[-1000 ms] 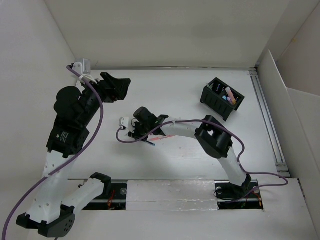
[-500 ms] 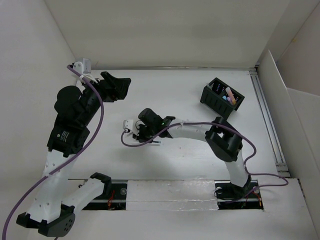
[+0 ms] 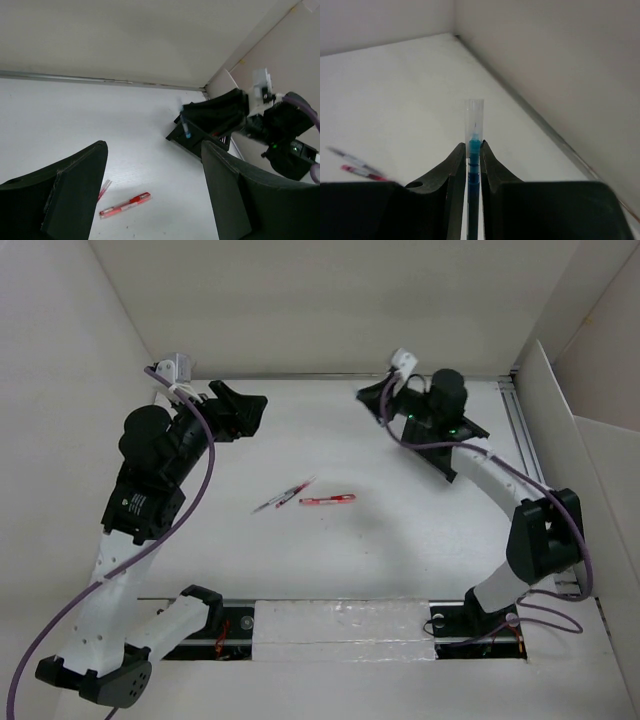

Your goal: Organize the desk

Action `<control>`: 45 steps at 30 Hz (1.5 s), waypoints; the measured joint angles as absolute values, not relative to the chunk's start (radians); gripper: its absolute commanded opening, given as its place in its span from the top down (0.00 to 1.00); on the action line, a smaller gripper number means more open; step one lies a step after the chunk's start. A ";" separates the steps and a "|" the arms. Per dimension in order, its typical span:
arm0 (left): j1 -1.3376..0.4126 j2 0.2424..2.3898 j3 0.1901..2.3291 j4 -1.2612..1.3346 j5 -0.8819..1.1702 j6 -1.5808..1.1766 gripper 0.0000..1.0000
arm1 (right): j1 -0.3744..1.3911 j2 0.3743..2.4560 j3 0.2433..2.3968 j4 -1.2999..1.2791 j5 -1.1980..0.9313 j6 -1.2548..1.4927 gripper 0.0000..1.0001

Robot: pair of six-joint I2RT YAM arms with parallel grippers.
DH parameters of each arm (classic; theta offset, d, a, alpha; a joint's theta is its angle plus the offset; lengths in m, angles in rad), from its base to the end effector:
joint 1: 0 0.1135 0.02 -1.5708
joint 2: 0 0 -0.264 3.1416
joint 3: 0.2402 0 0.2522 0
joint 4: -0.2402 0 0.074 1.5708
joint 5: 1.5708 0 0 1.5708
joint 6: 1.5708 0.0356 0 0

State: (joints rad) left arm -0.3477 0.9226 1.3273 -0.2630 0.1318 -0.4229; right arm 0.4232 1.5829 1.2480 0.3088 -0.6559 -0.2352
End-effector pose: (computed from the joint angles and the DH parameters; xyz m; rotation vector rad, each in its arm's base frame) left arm 0.1586 -0.0624 0.4910 0.0564 1.4698 -0.7251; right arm 0.3343 0.1744 0.3510 -0.9867 1.3000 0.6664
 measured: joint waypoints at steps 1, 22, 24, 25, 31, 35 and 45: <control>-0.348 0.923 1.323 -0.261 0.133 -0.424 0.29 | 0.348 1.589 1.238 0.360 -0.670 -0.198 1.00; -0.348 0.897 1.284 -0.281 0.097 -0.446 0.29 | -0.095 1.826 1.144 1.002 -0.744 0.266 0.97; -0.348 0.899 1.284 -0.281 0.097 -0.447 0.29 | -0.097 1.826 1.126 1.005 -0.746 0.263 0.89; -0.348 0.900 1.284 -0.281 0.097 -0.447 0.29 | -0.098 1.827 1.119 1.006 -0.745 0.262 0.86; -0.348 0.903 1.284 -0.279 0.097 -0.447 0.29 | -0.110 1.827 1.102 0.970 -0.740 0.206 0.62; -0.348 0.903 1.284 -0.279 0.097 -0.447 0.29 | -0.118 1.824 1.102 0.928 -0.735 0.159 0.57; -0.348 0.900 1.284 -0.280 0.098 -0.447 0.29 | -0.104 1.714 1.101 0.779 -0.729 0.041 0.96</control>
State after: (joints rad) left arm -0.3477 0.9001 1.2839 -0.2798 0.0978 -0.4469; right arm -0.1043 1.7142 1.1007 0.7788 -0.7292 0.0406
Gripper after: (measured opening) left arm 0.709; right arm 0.160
